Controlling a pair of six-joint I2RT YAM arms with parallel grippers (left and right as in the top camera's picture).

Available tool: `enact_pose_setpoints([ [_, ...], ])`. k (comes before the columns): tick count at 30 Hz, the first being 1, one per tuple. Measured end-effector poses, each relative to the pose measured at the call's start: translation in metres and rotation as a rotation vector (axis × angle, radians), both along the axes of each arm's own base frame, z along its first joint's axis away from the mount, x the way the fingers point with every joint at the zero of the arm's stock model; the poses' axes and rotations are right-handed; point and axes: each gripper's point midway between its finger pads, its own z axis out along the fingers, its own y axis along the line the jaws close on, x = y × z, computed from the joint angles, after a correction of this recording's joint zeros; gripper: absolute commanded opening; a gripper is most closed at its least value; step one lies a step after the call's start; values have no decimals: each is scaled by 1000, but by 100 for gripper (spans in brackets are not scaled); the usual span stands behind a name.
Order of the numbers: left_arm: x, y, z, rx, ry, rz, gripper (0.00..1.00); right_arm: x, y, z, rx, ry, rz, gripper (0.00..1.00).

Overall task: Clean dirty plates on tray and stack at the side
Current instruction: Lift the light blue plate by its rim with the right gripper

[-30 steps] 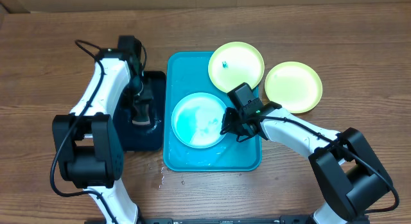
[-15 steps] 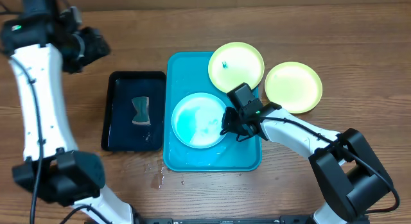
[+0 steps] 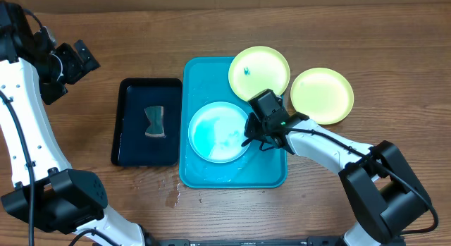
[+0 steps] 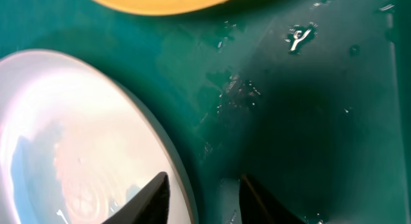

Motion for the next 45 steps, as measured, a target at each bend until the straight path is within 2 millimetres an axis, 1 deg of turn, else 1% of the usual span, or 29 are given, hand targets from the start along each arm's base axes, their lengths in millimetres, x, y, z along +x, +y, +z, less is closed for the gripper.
enact_pose_setpoints([
  [1,0,0,0,0,0,0,100,1,0,0,0,-3,-1,39],
  [3,0,0,0,0,0,0,100,0,0,0,0,-2,-2,34],
  [5,0,0,0,0,0,0,100,-3,-1,-1,-6,12,2,32],
  [10,0,0,0,0,0,0,100,-21,0,-6,10,94,29,29],
  [12,0,0,0,0,0,0,100,-26,3,-5,30,120,44,22],
  [21,0,0,0,0,0,0,100,-27,8,-4,55,126,50,18],
  [23,0,0,0,0,0,0,100,-27,7,-4,53,125,48,10],
  [28,0,0,0,0,0,0,100,-26,8,-3,56,120,48,4],
  [36,0,0,0,0,0,0,100,-21,9,-2,54,96,45,4],
  [41,0,0,0,0,0,0,100,-25,5,-3,28,116,57,4],
  [43,0,0,0,0,0,0,100,-26,3,1,5,124,81,4],
  [44,0,0,0,0,0,0,100,-25,3,8,-16,130,97,4],
  [45,0,0,0,1,0,0,100,-20,5,16,-21,114,110,4],
])
